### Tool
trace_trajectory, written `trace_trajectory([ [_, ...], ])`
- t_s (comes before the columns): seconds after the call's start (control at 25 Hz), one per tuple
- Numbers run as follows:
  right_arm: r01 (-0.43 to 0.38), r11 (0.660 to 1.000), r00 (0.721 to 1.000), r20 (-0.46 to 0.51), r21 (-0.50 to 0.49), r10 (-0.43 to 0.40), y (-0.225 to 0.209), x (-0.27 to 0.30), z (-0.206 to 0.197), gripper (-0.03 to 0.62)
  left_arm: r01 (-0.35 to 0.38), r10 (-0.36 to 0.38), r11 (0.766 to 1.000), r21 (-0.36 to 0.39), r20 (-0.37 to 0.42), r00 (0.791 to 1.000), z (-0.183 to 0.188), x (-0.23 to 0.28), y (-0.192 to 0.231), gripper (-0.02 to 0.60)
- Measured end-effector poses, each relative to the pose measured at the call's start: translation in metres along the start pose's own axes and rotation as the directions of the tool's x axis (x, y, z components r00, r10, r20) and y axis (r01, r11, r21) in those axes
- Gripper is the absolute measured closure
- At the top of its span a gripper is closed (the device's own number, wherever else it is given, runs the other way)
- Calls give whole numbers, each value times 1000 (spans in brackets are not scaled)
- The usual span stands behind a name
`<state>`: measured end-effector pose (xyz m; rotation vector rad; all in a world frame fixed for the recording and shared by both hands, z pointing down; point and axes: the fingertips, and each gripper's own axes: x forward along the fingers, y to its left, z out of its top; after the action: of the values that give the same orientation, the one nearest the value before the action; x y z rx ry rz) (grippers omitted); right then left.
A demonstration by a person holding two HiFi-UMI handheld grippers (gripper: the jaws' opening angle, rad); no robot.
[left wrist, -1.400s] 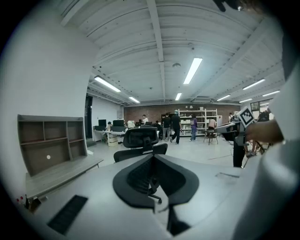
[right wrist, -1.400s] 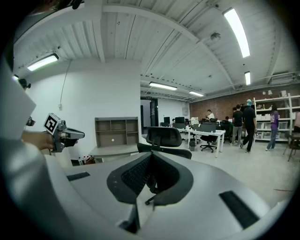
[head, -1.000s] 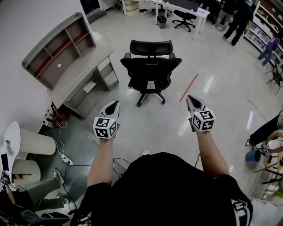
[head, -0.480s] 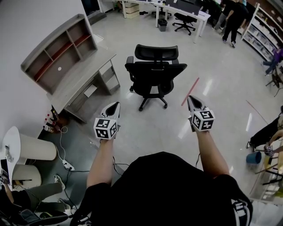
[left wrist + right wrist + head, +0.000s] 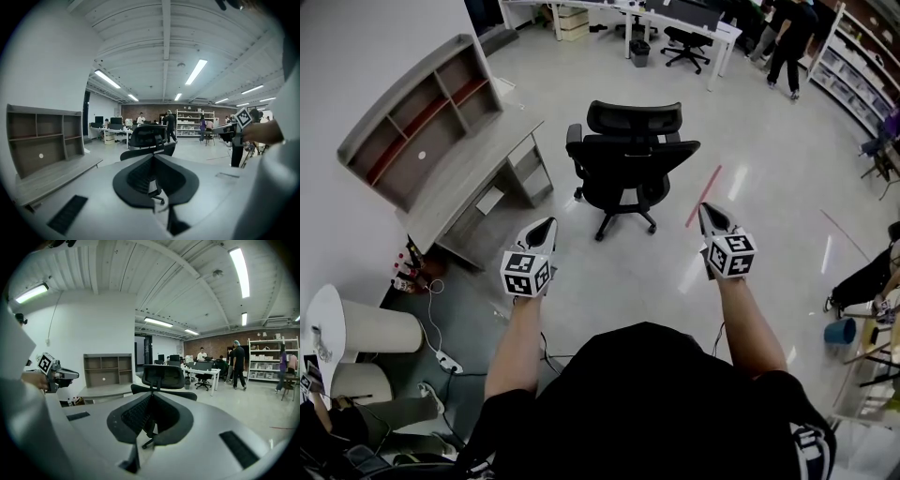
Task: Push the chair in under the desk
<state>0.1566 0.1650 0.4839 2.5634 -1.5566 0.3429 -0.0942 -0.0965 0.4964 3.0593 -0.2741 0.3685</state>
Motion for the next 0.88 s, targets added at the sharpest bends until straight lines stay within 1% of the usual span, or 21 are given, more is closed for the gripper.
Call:
trace_trajectory([
  [0.2,11,1000,1000,-15,-3,-11,-11,14,-1,595,14,-15,1000,-8,-12,1000,-4,18,6,568],
  [0.4,9,1000,999,-35,0,-9,-27,43,-4,595,10,-10,1000,-9,-23,1000,-3,46,19,568],
  [0.56,-9,1000,999,-34,-5,9,-43,74,2,595,-5,5,1000,-2,-27,1000,5,73,31,568],
  [0.88,-42,999,999,-31,-7,42,-84,137,22,595,-33,33,999,11,-41,999,31,134,46,568],
])
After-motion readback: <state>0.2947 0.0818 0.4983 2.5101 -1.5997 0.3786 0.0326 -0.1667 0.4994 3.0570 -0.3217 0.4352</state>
